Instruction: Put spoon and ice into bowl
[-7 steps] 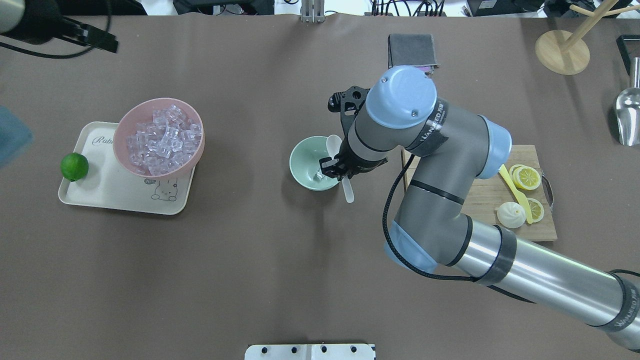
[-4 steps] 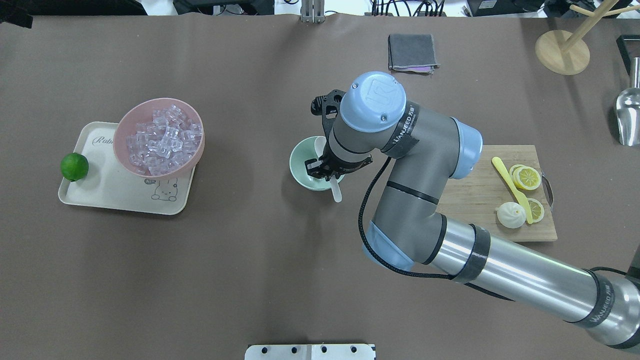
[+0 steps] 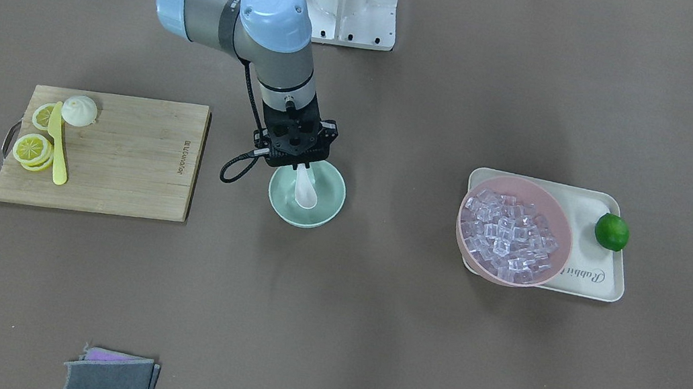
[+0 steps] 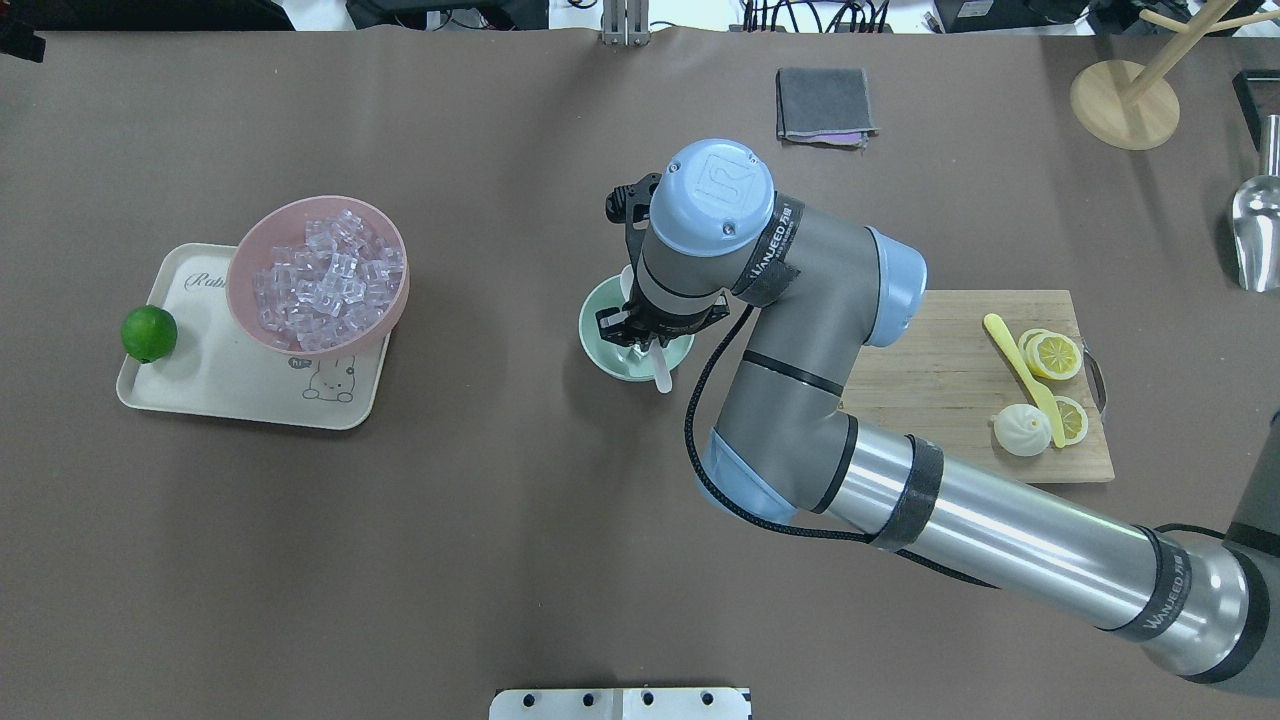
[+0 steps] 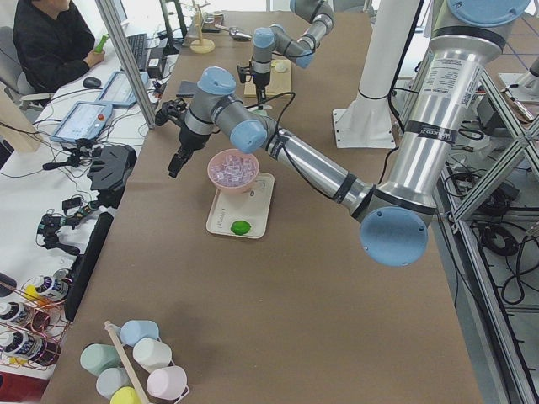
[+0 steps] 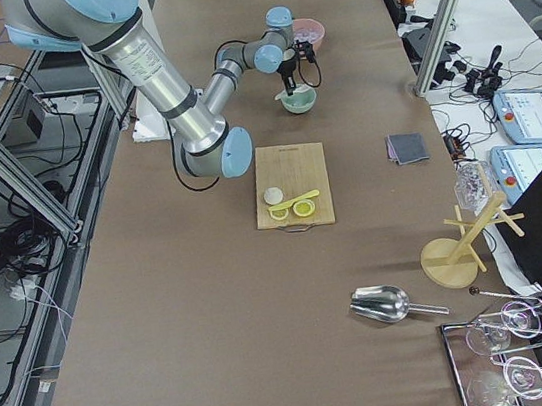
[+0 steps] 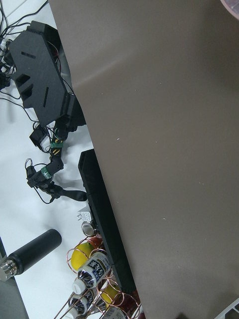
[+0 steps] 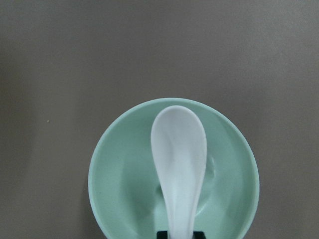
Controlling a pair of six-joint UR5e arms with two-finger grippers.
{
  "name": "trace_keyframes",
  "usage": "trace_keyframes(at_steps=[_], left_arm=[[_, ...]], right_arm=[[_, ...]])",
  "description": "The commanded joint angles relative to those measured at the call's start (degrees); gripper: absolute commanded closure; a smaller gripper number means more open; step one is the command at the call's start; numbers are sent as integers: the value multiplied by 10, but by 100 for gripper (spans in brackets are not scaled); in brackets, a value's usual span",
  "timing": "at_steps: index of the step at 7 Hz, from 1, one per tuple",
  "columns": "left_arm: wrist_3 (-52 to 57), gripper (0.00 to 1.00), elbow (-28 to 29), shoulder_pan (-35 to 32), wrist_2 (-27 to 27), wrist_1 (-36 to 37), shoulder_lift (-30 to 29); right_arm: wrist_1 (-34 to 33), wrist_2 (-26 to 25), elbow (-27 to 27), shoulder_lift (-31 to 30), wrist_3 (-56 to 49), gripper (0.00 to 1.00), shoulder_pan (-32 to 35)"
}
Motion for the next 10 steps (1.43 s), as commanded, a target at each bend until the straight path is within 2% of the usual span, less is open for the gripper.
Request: trace_keyframes(at_steps=[1,2,3,4,5,7,8,9,10], left_arm=[[0,2,2,0,0,0,-2],[19,2,3,-1,0,0,0],[58,2,3,-3,-1,-7,3],[89,2,3,-11,-3,-13,21],[126,2,22,-33,-12,-38,40],[185,2,90,-116,-142,-86,76],[206,2,97,-132,-156,-112,111],[211,2,98,-136,-156,-142,144],[211,2,98,-149,-156,-150,161]], right_arm=[[-5,1,4,9,12,0,1],[-13,6,22,9,12,0,13],[-64,20,60,8,8,0,36],[-96,61,100,-1,1,0,79],[-100,114,115,-21,-37,0,130],[-100,196,150,-113,-229,0,255],[-99,245,151,-161,-307,0,318],[-94,245,154,-205,-368,0,358],[-94,239,153,-228,-374,0,374]])
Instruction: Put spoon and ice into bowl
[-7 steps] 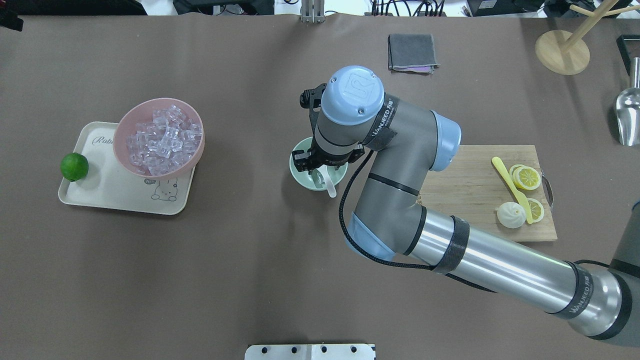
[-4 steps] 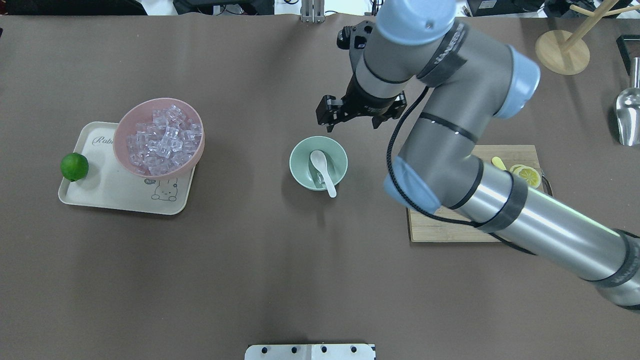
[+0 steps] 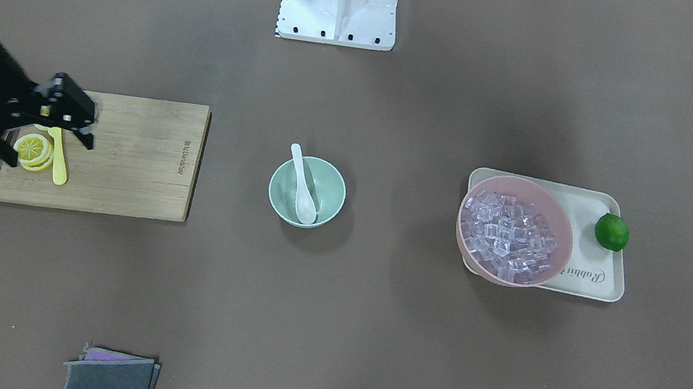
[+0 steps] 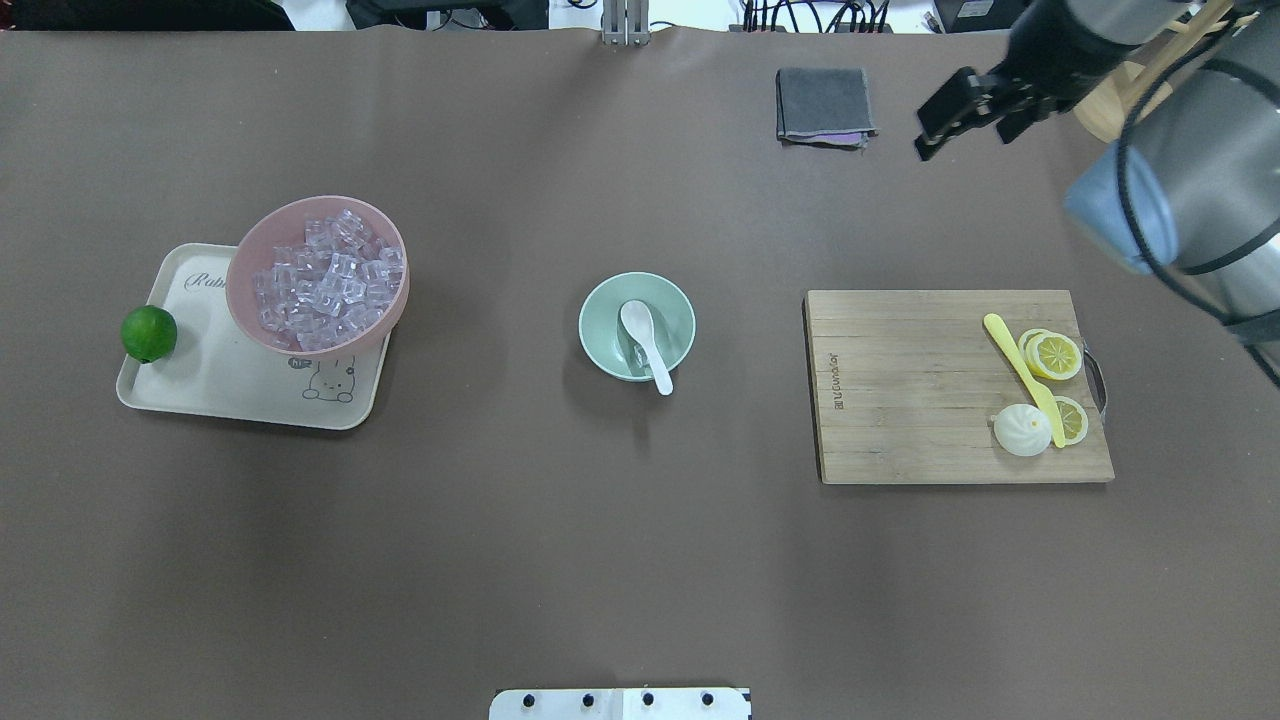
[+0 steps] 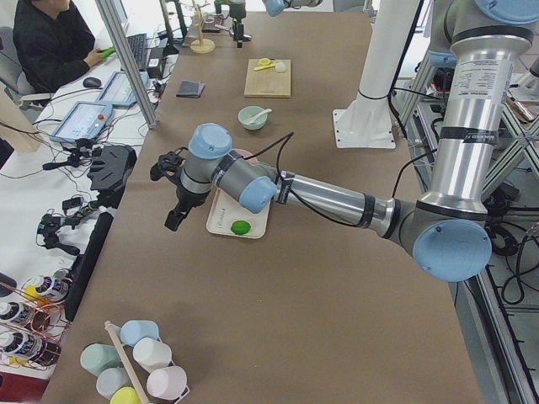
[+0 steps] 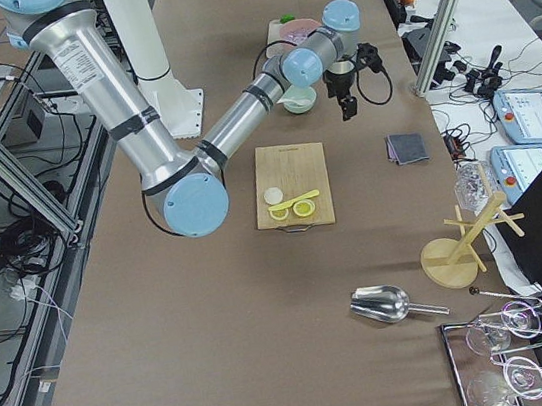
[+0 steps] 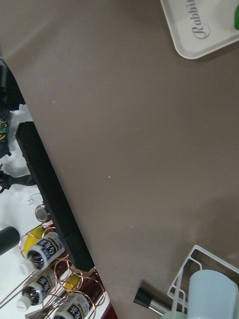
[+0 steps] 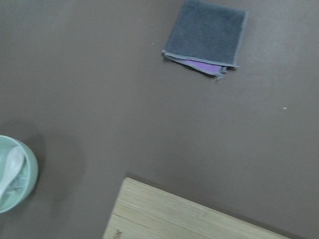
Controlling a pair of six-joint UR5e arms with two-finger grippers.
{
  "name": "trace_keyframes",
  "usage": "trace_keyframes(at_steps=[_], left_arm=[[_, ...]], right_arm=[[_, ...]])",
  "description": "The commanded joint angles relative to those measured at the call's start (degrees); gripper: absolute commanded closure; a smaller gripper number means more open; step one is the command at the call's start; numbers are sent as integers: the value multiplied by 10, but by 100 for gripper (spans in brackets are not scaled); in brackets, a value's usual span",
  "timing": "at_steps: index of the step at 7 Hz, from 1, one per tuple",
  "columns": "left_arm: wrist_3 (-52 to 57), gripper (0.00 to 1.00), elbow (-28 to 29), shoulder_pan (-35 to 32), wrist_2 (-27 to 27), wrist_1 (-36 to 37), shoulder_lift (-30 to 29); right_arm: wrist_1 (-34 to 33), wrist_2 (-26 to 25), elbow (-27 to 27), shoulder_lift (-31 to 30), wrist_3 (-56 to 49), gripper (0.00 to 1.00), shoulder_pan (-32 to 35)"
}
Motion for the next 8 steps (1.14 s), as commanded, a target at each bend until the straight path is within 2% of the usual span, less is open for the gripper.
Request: trace_keyframes(at_steps=[1,2,3,4,5,7,8], left_arm=[[12,2,3,-28,-11,-18,38],[13,2,22,-37,-11,-19,38],[13,2,56,-52,-10,-18,38],[14,2,93,-65,-6,-23,42],[12,2,98,-72,-8,-8,38],[6,2,73,-74,-34,85,34],[0,2,39,-75,-44,111,42]], right_arm=[[2,-34,-6,-40,-33,0,34],[2,-56,-39,-43,-34,0,44],[2,-56,-78,-73,-64,0,63],[1,-49,-131,-77,-179,0,98],[2,-39,-164,-98,-216,0,124],[3,0,-162,-153,-219,0,152],[4,8,-160,-177,-220,0,161]])
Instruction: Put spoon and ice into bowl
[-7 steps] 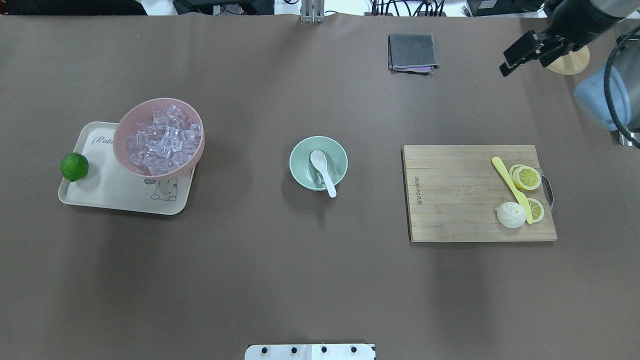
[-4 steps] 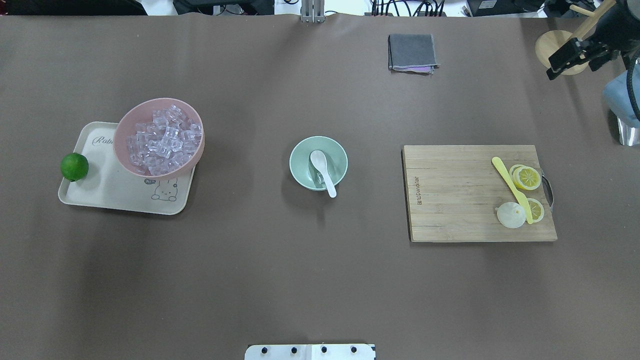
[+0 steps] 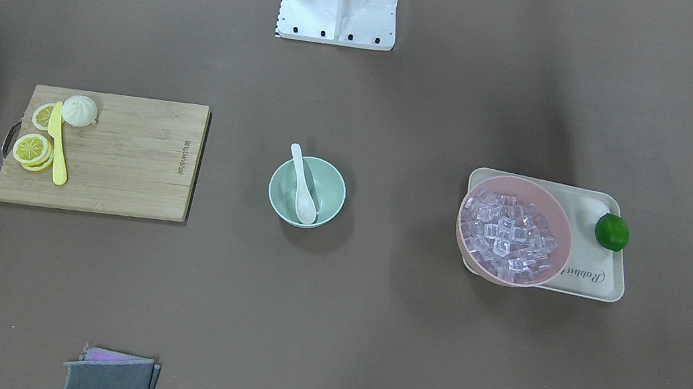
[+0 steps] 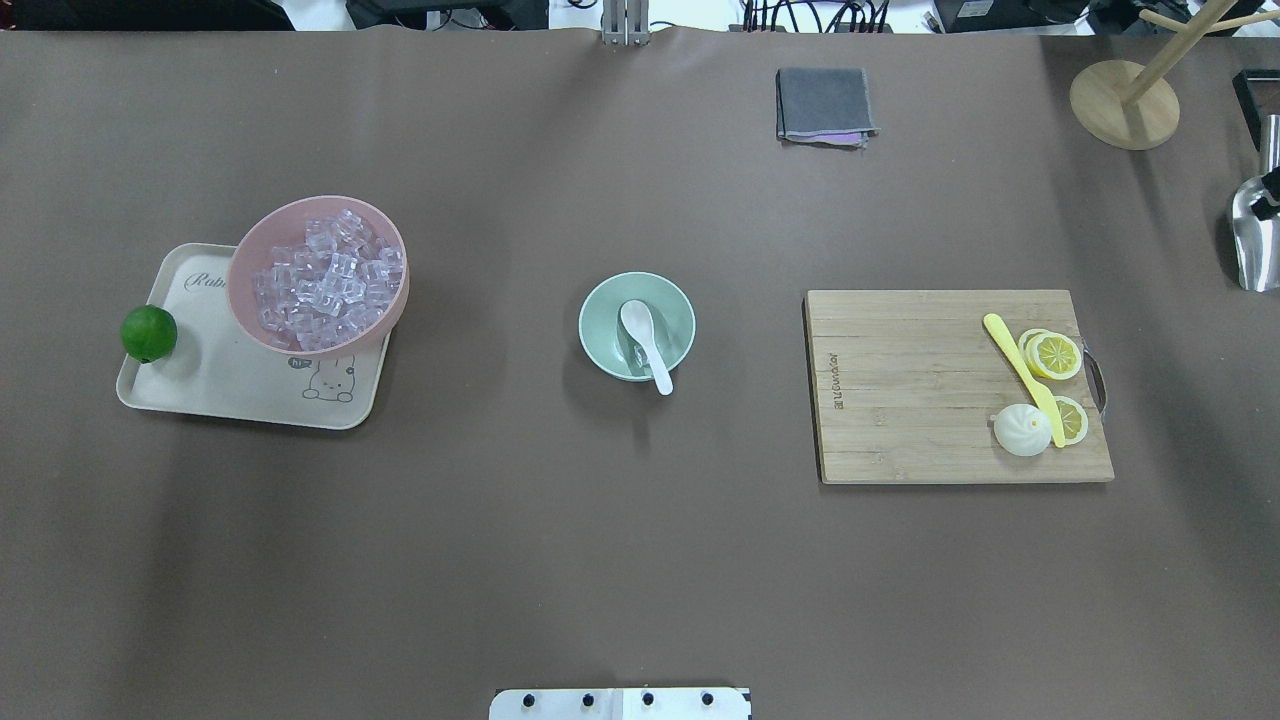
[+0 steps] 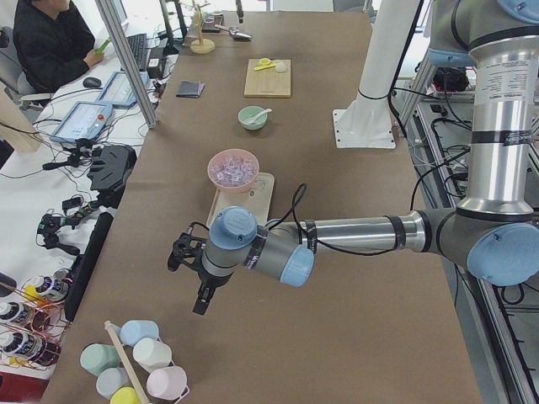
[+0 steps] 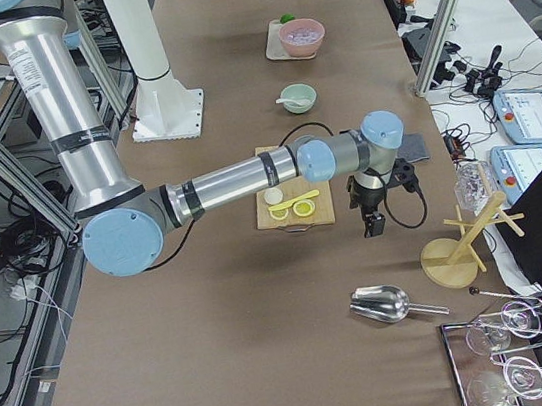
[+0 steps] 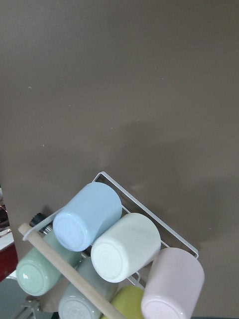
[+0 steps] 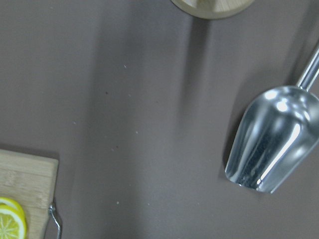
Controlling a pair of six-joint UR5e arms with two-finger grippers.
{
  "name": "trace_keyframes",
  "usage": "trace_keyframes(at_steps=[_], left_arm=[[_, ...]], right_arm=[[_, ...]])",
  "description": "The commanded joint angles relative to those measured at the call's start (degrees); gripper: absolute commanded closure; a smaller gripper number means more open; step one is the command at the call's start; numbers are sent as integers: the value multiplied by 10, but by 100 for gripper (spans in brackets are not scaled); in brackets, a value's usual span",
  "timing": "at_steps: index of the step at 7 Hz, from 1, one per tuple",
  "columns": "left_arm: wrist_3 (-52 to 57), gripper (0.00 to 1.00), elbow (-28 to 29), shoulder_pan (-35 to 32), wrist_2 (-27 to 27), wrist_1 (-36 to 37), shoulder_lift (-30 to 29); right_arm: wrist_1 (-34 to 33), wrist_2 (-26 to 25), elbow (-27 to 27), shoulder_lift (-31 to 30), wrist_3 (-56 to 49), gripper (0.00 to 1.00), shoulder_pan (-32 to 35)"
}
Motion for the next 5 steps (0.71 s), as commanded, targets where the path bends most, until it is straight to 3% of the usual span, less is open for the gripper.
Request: trace_keyframes(at_steps=[1,3,5], left_arm=[[-51,2,-79,0,-15,76,17],[-63,2,-95,2,-17,81,20],[-63,2,-95,3,-17,81,20]], right_arm=[[43,16,9,-66,1,0,18],[81,17,16,-102,27,0,26],[79,20,87,-164,35,0,55]])
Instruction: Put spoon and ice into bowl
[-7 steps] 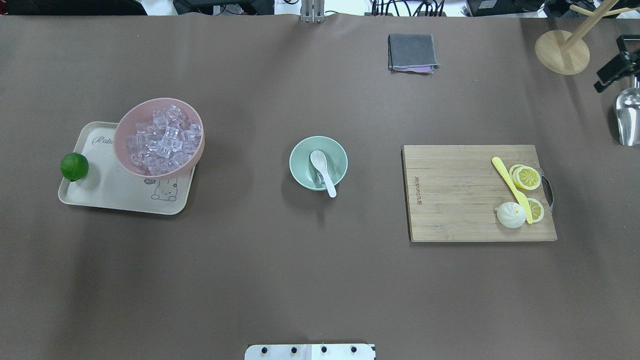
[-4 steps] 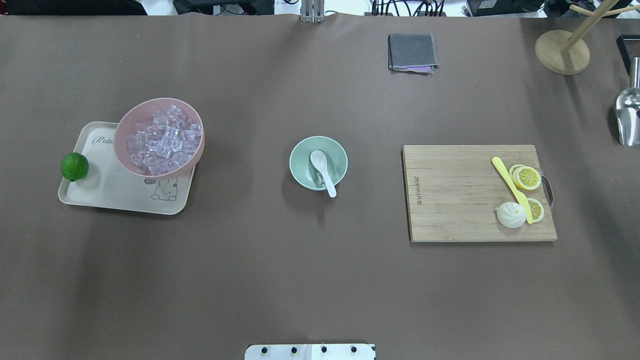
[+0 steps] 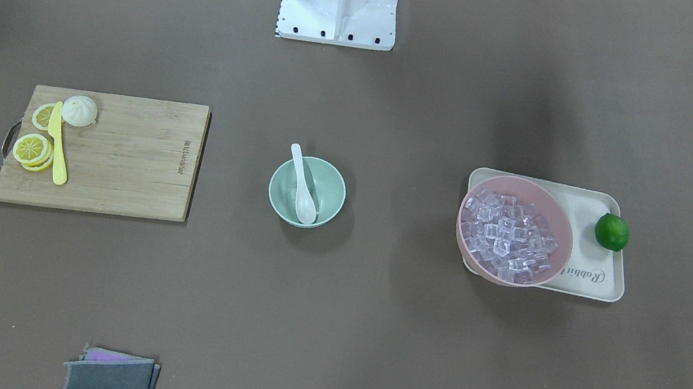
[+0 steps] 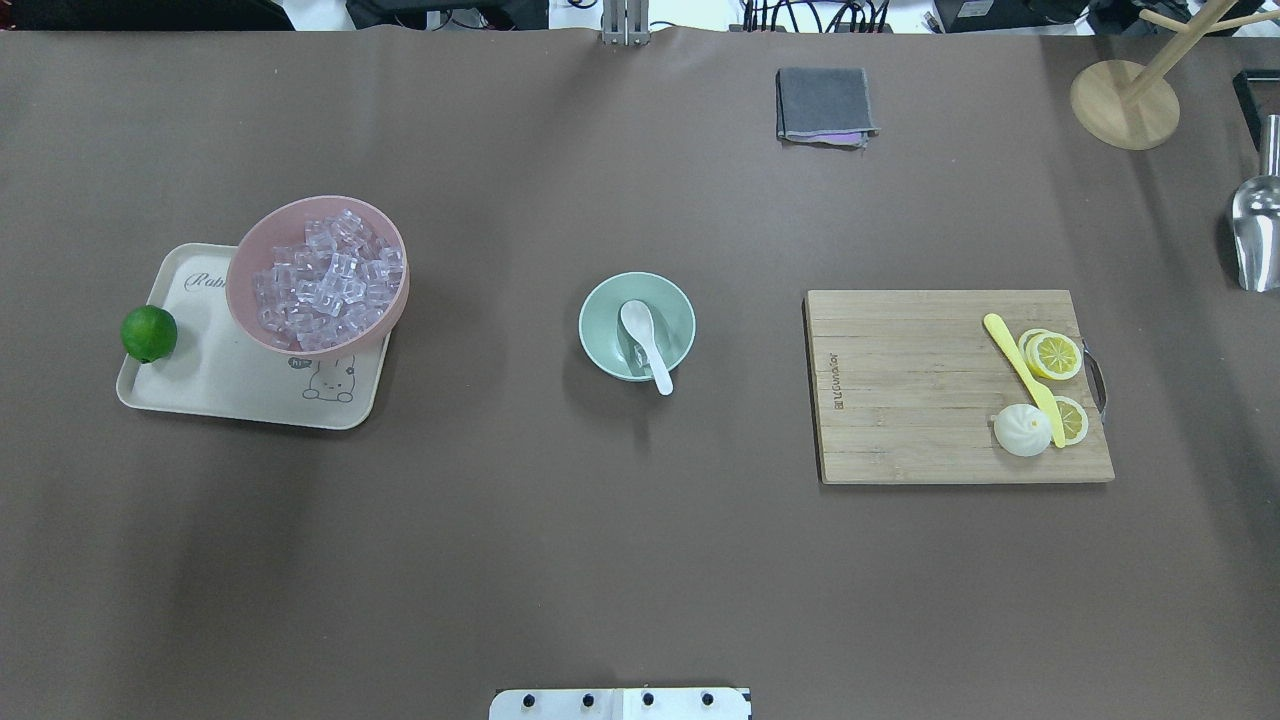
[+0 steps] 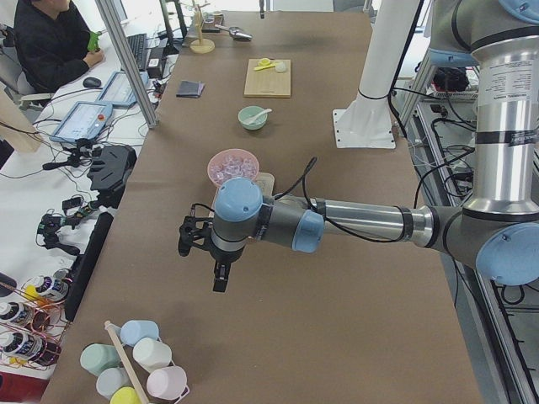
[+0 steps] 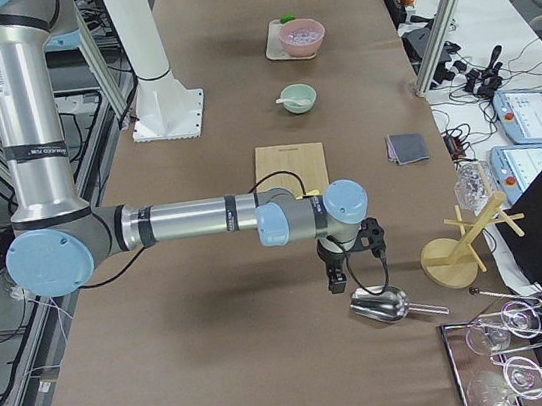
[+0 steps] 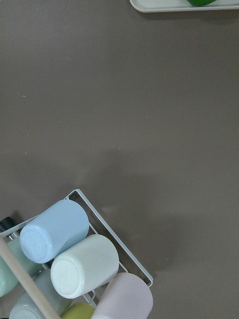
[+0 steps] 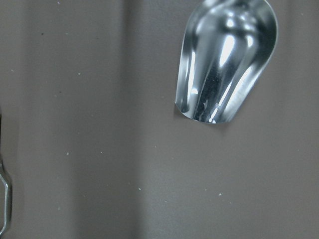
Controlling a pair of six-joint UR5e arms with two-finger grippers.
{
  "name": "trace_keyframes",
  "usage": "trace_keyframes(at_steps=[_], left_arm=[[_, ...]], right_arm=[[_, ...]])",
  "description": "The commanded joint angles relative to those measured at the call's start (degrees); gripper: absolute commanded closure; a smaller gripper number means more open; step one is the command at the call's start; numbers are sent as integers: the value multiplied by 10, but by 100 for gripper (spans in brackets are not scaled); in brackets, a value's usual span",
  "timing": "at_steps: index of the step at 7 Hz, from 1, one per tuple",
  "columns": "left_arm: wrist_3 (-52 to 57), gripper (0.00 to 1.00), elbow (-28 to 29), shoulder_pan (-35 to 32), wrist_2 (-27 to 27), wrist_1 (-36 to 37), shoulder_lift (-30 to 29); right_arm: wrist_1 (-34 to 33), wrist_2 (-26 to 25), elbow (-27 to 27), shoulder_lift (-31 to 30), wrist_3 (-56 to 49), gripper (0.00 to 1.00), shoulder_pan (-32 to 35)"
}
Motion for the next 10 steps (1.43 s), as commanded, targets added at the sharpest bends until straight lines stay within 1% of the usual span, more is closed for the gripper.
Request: trace_keyframes(at_steps=[1,3,4,7,10], left_arm=[[-1,2,0,1,0,2,-2],[-1,2,-2,0,-6,1,1],[-1,2,-6,1,-17,0,5],[-1,2,-2,6,-13,-5,19],[-2,2,-6,7,-12,-2,15]], right_arm=[[-5,3,75,-64,4,0,36],[-29,3,81,-70,-4,0,44],[-30,3,81,-71,-12,0,44],[-38,3,81,-71,-13,0,44],[-39,4,80,-72,-13,0,44]])
